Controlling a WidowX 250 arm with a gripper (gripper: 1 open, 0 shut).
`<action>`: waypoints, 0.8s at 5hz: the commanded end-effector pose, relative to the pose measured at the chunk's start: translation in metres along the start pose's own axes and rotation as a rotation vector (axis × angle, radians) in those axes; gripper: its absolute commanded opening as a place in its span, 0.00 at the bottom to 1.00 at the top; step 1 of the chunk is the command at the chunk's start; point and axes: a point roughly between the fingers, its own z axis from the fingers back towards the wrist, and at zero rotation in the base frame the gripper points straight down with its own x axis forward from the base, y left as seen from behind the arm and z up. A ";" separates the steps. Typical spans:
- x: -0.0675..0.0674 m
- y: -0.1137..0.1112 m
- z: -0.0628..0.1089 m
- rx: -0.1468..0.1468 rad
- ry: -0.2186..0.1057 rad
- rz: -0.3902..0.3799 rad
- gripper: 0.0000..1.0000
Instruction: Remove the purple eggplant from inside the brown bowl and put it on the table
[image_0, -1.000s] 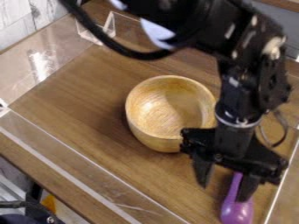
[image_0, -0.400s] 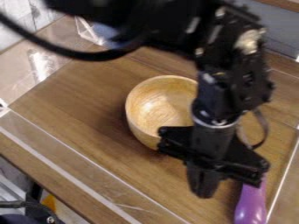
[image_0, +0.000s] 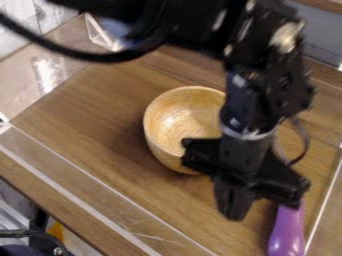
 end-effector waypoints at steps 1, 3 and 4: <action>0.004 -0.010 0.006 -0.014 -0.018 -0.028 0.00; 0.012 -0.016 0.013 0.005 -0.024 -0.092 0.00; 0.014 -0.010 0.018 0.012 -0.029 -0.157 0.00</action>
